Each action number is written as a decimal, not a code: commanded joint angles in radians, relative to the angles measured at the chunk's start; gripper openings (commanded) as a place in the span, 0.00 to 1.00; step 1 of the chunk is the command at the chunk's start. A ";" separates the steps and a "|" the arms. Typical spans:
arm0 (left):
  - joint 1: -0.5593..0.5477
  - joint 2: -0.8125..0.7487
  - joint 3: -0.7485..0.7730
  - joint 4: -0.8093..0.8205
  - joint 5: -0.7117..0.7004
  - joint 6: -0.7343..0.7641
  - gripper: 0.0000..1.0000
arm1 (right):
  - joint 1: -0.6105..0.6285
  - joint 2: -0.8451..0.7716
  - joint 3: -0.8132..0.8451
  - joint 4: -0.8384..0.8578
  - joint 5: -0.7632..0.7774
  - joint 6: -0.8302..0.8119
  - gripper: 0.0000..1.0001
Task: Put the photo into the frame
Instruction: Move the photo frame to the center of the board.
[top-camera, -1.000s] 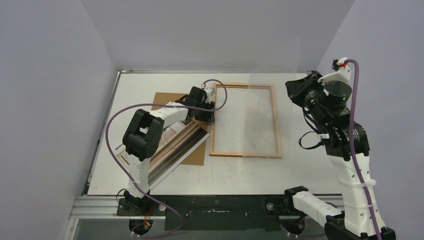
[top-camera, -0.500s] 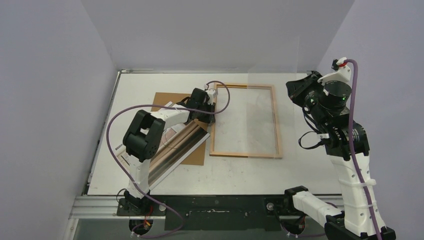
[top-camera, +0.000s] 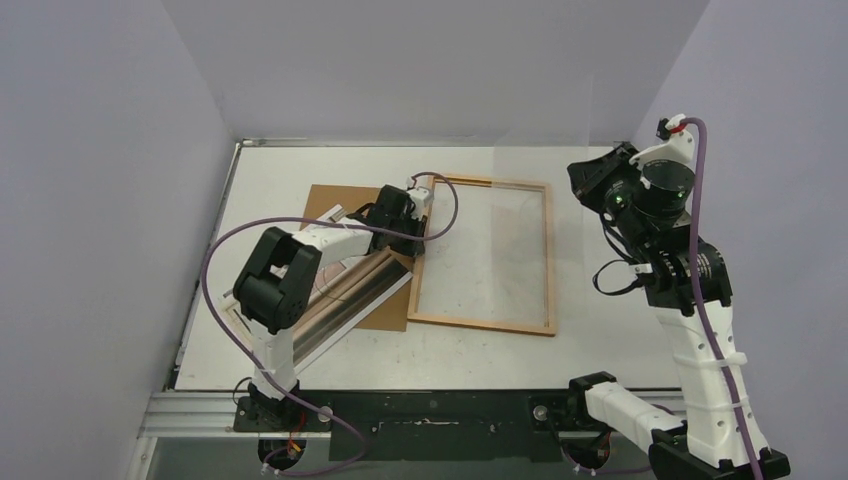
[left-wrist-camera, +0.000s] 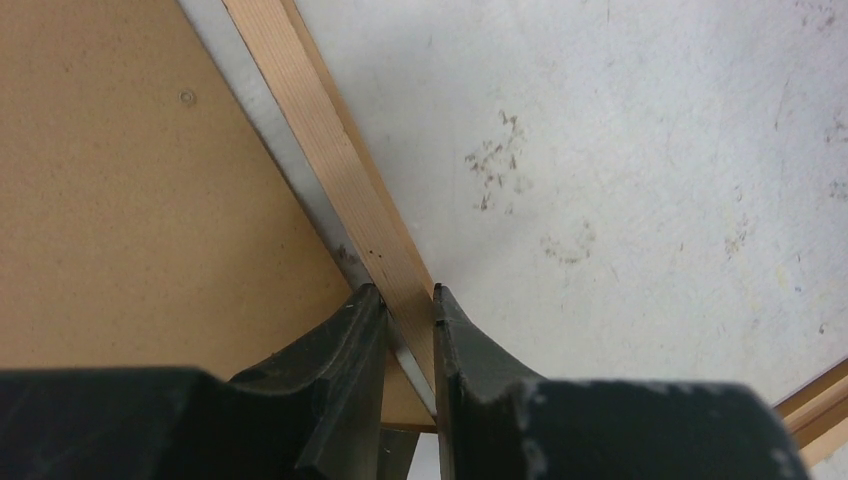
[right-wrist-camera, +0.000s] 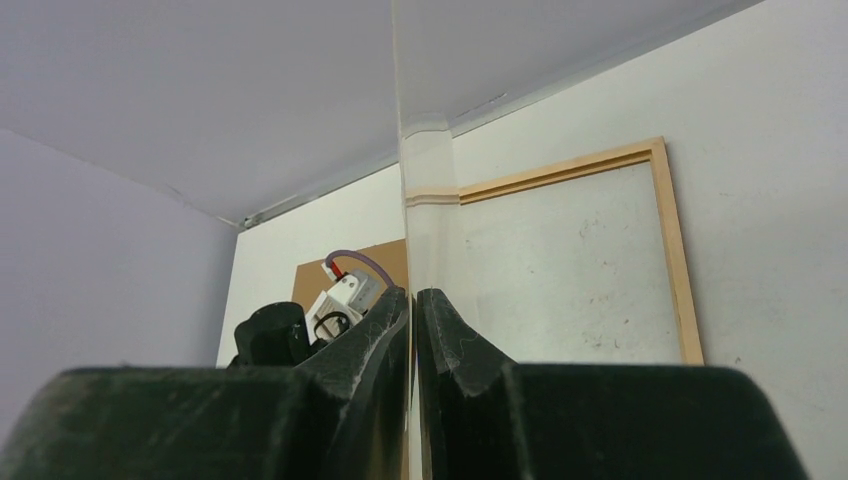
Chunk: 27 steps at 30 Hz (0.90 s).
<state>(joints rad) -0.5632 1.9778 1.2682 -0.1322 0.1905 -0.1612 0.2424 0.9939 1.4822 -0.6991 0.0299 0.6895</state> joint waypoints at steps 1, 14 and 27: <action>0.023 -0.051 -0.108 -0.150 -0.040 0.034 0.08 | -0.006 -0.003 -0.027 0.094 -0.036 0.015 0.09; 0.124 -0.213 -0.276 -0.167 -0.020 0.001 0.01 | -0.006 0.000 -0.119 0.179 -0.128 0.076 0.08; 0.243 -0.315 -0.169 -0.290 0.235 -0.049 0.74 | 0.053 0.045 -0.118 0.245 -0.117 0.133 0.05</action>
<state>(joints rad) -0.3683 1.7138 1.0107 -0.3279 0.3134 -0.1871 0.2573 1.0359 1.3132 -0.5377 -0.1177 0.7967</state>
